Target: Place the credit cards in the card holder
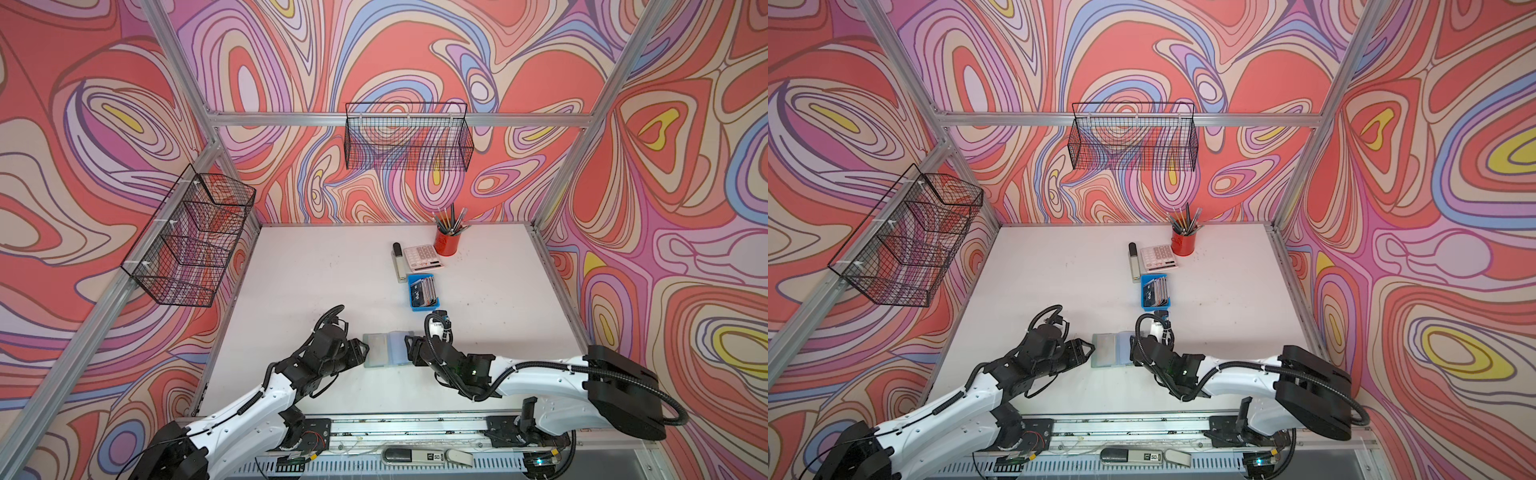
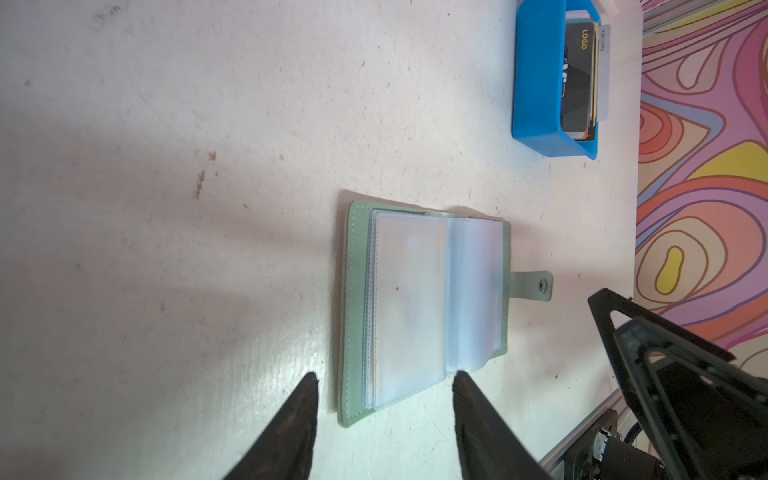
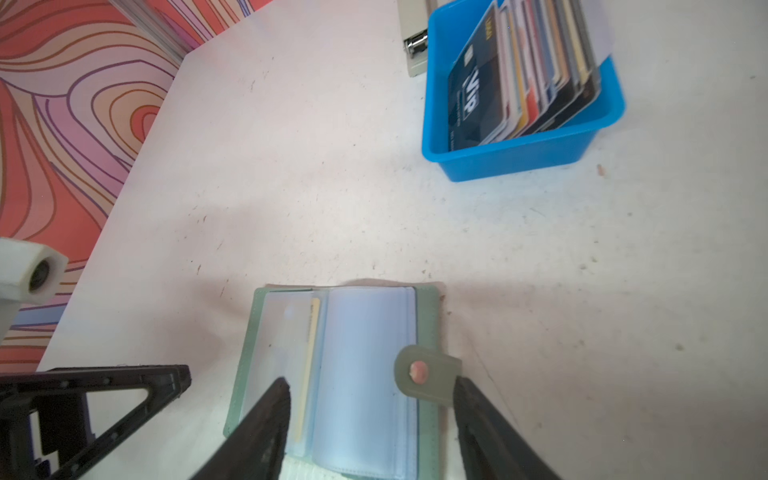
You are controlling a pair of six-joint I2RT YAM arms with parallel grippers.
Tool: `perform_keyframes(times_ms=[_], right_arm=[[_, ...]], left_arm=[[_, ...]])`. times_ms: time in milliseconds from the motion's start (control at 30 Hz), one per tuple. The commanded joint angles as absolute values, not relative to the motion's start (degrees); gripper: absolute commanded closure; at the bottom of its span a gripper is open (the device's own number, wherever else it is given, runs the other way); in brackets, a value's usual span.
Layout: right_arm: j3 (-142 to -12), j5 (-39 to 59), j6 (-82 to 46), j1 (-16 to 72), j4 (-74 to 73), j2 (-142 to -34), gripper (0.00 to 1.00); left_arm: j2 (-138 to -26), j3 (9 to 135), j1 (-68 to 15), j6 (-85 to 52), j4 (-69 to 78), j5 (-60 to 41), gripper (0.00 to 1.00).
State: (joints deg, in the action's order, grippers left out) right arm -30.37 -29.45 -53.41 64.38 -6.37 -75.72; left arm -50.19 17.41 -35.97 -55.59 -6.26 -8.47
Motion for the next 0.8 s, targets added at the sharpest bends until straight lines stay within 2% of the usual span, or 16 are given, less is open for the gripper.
perform_keyframes(times_ms=[0, 100, 200, 367, 467, 567, 633, 667, 767], right_arm=[[-30.66, -31.97, -50.64, 64.07, -3.32, -72.73, 0.36], [-36.03, -32.26, -47.37, 63.46, 3.03, -72.2, 0.37], [-42.89, -26.68, -43.37, 59.22, 10.35, -72.23, 0.37], [-53.69, -16.09, -38.48, 47.99, 19.27, -73.75, 0.37], [-61.86, -12.22, -36.44, 40.69, 24.18, -78.69, 0.37], [-69.44, -6.24, -34.93, 33.68, 26.43, -85.18, 0.37], [-74.74, -9.29, -33.6, 31.12, 27.74, -90.08, 0.37], [-77.11, -11.51, -32.44, 30.73, 27.89, -92.31, 0.35], [-83.31, -16.81, -28.94, 30.15, 28.61, -98.94, 0.33]], left_arm=[[-49.32, 16.43, -35.95, -56.26, -8.03, -6.94, 0.46], [-49.09, 16.96, -35.95, -56.52, -8.91, -7.25, 0.46], [-48.22, 21.27, -35.95, -53.0, -14.17, -5.49, 0.44], [-49.47, 33.78, -35.86, -45.27, -32.54, 9.17, 0.42], [-51.24, 41.07, -35.86, -44.3, -44.54, 21.36, 0.46], [-50.58, 42.22, -35.86, -41.3, -47.73, 27.7, 0.46], [-48.76, 38.24, -35.86, -40.23, -45.42, 31.2, 0.45], [-47.72, 36.22, -35.78, -41.36, -43.87, 31.36, 0.41], [-44.92, 31.49, -35.43, -38.92, -36.9, 25.45, 0.4]])
